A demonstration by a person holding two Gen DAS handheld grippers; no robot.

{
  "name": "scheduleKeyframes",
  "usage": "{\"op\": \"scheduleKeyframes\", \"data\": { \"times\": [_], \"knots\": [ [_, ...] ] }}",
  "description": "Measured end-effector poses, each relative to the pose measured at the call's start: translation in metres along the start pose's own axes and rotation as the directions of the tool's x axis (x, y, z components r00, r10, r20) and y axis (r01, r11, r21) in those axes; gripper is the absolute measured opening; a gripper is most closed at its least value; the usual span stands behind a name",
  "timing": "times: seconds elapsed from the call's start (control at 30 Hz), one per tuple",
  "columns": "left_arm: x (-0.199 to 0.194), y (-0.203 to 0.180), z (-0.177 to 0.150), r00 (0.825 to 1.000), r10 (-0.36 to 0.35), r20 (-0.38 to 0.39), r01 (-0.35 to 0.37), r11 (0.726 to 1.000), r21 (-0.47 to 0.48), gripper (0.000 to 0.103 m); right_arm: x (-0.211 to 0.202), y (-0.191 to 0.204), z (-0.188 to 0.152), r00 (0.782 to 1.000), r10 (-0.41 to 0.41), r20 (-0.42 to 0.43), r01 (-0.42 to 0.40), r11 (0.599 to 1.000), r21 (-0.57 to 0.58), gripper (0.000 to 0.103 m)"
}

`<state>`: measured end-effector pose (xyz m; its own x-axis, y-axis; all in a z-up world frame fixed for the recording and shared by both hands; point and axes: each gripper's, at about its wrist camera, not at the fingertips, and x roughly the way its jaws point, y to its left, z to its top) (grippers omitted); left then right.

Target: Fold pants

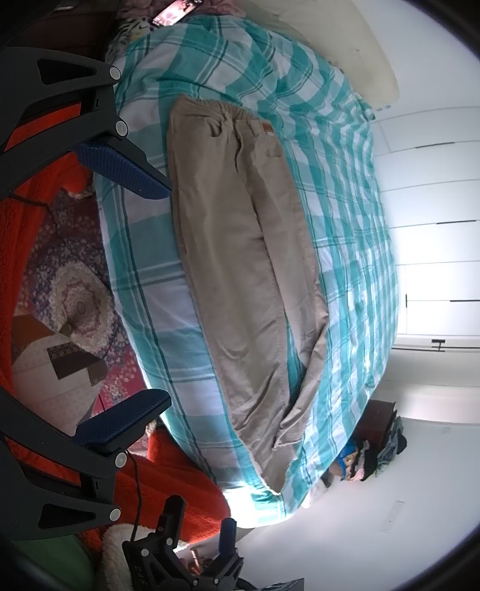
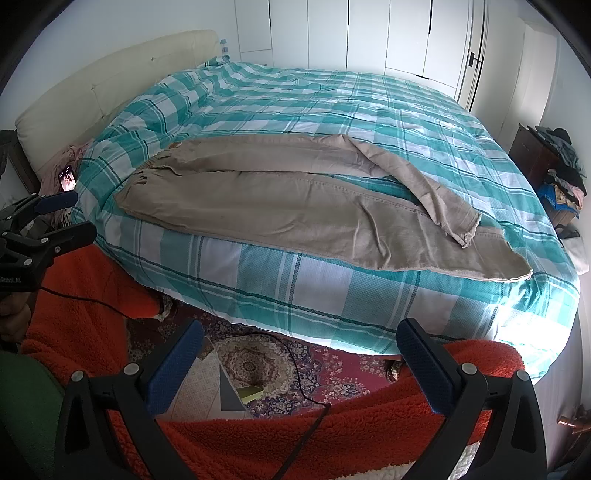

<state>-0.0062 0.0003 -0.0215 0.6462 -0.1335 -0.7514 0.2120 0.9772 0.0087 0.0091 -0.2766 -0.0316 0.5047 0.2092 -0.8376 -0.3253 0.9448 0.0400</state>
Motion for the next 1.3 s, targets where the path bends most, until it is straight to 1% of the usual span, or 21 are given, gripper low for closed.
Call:
{"op": "scheduleKeyframes", "data": {
  "times": [1.3],
  "knots": [
    [0.0031, 0.0003, 0.0007, 1.0, -0.002, -0.009, 0.002, 1.0, 0.0, 0.102, 0.0014, 0.0005, -0.0007, 1.0, 0.006, -0.002, -0.006, 1.0, 0.0, 0.103]
  ]
}}
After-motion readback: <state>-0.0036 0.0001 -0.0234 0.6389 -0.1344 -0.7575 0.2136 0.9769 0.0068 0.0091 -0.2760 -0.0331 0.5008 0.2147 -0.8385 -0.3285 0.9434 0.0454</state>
